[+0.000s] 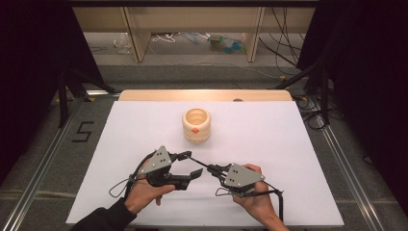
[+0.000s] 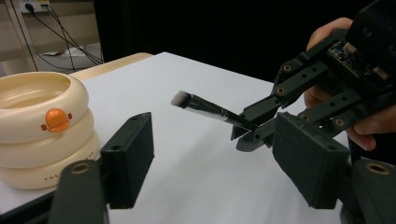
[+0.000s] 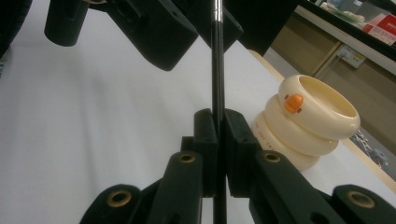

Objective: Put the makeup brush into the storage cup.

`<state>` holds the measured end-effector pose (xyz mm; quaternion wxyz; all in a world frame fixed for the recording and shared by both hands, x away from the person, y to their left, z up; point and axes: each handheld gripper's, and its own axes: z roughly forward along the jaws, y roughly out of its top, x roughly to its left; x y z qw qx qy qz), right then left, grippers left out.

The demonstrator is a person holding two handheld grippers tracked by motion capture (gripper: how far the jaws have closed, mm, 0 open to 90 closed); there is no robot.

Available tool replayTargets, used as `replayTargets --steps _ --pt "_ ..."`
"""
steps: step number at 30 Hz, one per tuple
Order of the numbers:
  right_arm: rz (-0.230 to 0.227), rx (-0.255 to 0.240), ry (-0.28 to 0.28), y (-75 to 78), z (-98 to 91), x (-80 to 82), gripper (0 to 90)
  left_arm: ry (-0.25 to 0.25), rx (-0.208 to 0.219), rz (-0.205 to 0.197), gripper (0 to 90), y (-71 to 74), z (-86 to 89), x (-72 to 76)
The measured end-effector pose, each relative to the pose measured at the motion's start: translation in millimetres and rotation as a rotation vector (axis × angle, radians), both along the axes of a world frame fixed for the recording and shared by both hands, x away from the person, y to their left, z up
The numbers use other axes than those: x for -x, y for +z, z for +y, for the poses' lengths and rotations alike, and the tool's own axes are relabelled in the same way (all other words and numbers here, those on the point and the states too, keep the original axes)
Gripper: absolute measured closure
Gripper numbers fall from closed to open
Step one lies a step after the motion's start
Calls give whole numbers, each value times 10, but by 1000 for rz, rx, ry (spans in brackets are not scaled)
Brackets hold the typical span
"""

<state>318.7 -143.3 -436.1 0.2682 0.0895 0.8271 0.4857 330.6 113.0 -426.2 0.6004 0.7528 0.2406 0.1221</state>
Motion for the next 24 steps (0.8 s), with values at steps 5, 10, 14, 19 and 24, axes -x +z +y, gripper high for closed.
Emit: replayTargets --steps 5,10,14,19,24 --pt "5 -11 5 -1 7 4 850 -13 10 4 393 3 -10 12" --pt "2 -14 9 -3 20 8 850 -24 19 7 465 7 -5 20" --pt "3 -24 13 -4 34 4 851 -30 16 -4 502 11 1 28" --pt "11 -29 24 -4 50 14 851 -36 26 -3 536 17 5 34" --pt "-1 -33 28 -2 63 17 851 -45 36 3 574 23 -3 44"
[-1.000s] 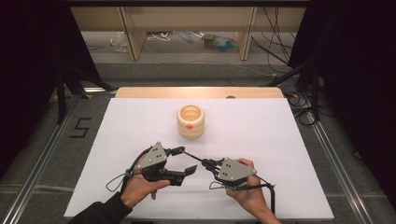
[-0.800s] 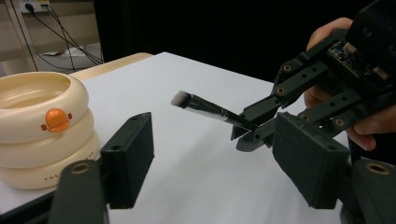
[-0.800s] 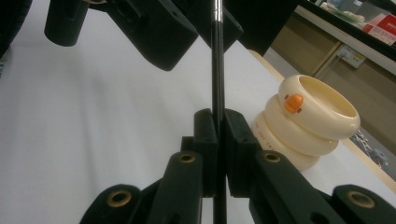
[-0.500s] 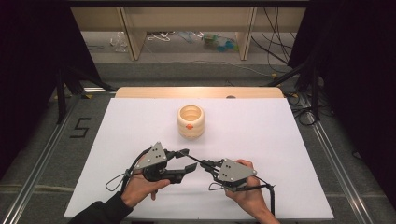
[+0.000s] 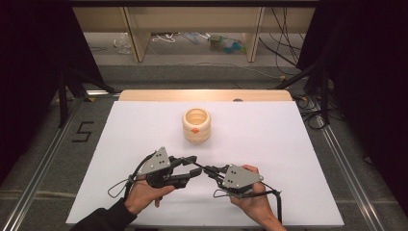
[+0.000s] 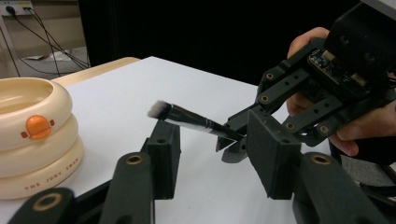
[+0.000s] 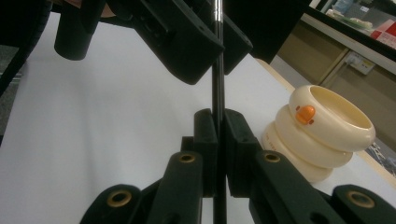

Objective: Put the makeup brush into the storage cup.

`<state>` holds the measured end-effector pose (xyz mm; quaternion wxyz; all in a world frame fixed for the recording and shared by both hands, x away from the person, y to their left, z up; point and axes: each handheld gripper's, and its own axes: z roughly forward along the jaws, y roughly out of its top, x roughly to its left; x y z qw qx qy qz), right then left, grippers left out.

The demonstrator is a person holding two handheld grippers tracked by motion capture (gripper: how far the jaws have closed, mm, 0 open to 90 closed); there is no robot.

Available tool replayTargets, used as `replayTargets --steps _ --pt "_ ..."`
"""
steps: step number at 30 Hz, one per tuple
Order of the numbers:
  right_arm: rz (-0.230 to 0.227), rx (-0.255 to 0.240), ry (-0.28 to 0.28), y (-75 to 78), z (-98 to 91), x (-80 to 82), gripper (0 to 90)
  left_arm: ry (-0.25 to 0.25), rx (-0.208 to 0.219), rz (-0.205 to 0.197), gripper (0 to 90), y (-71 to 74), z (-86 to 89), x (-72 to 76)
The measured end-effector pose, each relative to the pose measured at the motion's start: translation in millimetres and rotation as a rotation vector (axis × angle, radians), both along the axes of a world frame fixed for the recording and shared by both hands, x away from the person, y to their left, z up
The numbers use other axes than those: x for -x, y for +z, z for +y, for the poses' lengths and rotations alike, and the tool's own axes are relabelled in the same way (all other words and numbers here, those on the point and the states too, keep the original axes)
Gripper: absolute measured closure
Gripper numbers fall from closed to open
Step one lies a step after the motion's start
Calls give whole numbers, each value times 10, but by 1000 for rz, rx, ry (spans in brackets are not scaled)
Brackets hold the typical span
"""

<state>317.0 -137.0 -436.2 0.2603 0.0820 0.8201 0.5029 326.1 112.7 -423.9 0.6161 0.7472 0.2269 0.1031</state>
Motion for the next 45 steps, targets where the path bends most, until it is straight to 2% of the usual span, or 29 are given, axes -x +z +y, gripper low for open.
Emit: replayTargets --steps 15,19,20,27,30,31,33,36,37,44,45 --pt "-12 -25 10 13 17 22 851 -23 30 -7 673 14 -13 11" --pt "-14 -20 18 13 27 25 851 -26 26 -18 696 18 -2 11" --pt "-18 -17 18 14 29 26 851 -25 31 -11 704 17 -3 16" --pt "-4 -13 29 7 36 30 851 -49 46 -3 757 14 -3 20" --pt "-25 -11 25 5 41 25 851 -63 59 1 780 15 -9 30" --pt "-16 -8 33 5 42 30 851 -75 57 -10 787 17 -6 23" --pt "-28 -6 33 3 45 28 851 -89 63 -6 810 17 -4 24" --pt "-15 -5 41 -1 53 39 851 -104 79 2 840 19 -8 27" --pt "-29 -1 39 0 52 33 850 -105 77 0 845 20 -9 32" --pt "-27 -9 41 5 53 44 845 -112 84 -2 850 29 -3 35" --pt "-16 -13 46 6 53 47 840 -110 84 -3 850 32 -4 38"
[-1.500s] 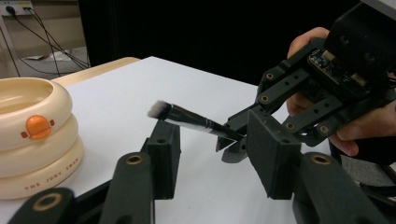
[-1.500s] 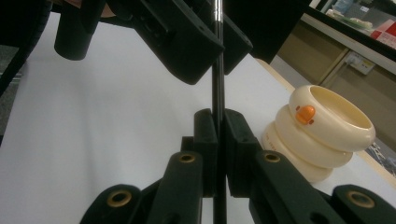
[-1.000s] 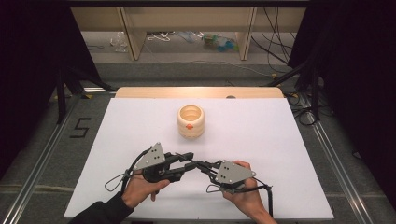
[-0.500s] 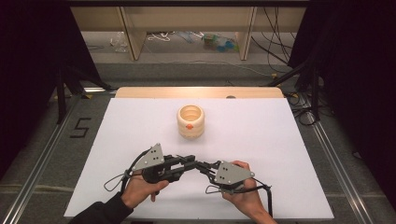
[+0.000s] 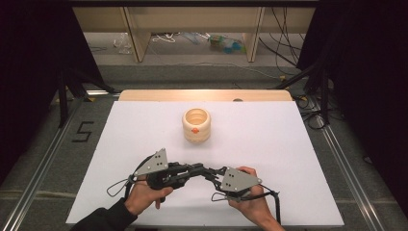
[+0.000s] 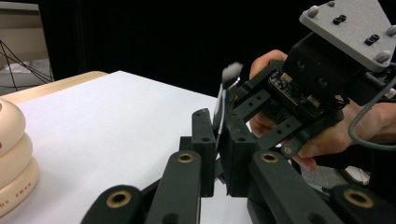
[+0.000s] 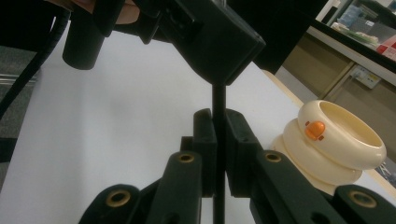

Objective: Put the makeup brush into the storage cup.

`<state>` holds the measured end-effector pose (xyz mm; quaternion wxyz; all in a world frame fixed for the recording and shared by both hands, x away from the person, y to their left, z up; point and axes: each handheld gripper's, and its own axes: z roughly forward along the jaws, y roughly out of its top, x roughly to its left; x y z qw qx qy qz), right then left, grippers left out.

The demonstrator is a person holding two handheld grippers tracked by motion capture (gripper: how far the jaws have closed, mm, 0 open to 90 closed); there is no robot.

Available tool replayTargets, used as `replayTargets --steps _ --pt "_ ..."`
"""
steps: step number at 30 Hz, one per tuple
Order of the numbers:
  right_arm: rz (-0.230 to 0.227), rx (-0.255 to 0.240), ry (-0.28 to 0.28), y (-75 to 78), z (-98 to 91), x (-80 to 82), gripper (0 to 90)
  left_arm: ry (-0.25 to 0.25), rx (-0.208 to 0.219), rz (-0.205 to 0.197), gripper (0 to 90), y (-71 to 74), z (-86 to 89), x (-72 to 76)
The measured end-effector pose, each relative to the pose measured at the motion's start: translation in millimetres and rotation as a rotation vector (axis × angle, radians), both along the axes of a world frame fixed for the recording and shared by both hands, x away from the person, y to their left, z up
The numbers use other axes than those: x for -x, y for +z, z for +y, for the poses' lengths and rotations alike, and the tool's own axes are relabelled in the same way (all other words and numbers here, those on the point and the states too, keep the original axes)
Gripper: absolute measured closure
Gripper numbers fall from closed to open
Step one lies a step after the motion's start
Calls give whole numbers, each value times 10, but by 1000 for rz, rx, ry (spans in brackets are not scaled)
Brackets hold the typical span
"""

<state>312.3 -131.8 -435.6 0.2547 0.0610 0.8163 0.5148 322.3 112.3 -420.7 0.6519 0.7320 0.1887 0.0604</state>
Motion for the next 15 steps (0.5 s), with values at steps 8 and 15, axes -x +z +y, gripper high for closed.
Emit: replayTargets --steps 8,15 --pt "25 -40 -36 38 -32 -24 626 17 8 -19 850 33 25 -10" --pt "57 -19 -68 39 -36 -25 479 56 15 -27 850 39 94 -59"
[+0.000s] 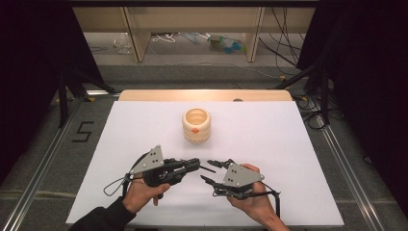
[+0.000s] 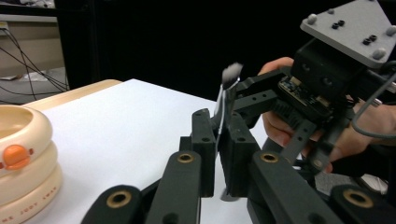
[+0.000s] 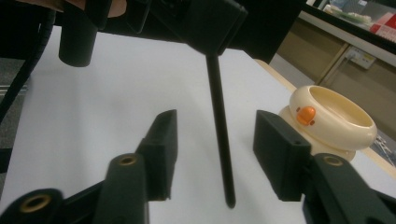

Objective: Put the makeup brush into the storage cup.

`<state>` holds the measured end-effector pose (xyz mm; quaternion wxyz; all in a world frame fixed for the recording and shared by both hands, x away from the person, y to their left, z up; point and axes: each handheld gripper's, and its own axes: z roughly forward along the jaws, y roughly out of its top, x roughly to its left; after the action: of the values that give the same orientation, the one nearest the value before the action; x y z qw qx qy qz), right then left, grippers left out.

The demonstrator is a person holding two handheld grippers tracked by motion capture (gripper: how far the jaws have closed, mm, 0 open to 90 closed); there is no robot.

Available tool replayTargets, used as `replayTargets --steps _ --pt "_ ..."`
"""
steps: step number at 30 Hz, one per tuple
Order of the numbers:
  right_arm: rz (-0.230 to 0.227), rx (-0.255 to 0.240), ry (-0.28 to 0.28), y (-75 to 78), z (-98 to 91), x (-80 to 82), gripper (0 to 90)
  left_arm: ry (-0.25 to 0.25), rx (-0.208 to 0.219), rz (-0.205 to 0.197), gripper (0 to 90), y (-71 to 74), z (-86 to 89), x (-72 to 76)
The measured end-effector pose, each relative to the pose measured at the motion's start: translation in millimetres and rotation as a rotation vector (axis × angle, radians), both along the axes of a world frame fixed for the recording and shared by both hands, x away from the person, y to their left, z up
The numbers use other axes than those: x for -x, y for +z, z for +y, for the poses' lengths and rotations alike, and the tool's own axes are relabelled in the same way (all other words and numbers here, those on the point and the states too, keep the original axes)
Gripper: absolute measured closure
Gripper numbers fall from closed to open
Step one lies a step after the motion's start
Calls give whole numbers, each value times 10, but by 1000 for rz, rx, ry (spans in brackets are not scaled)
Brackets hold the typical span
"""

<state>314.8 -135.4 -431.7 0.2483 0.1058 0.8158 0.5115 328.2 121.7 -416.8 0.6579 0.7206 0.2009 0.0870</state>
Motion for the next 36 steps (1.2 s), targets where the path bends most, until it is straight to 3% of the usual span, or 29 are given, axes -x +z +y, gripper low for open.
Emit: replayTargets --steps 8,20,36 --pt "53 27 -55 -15 -44 -35 408 56 -32 2 849 -23 58 -61" --pt "123 -12 -175 15 -311 -104 335 106 -44 3 848 -27 128 -105" --pt "139 -54 -280 -1 -717 -53 308 141 -52 14 849 -5 181 -169"
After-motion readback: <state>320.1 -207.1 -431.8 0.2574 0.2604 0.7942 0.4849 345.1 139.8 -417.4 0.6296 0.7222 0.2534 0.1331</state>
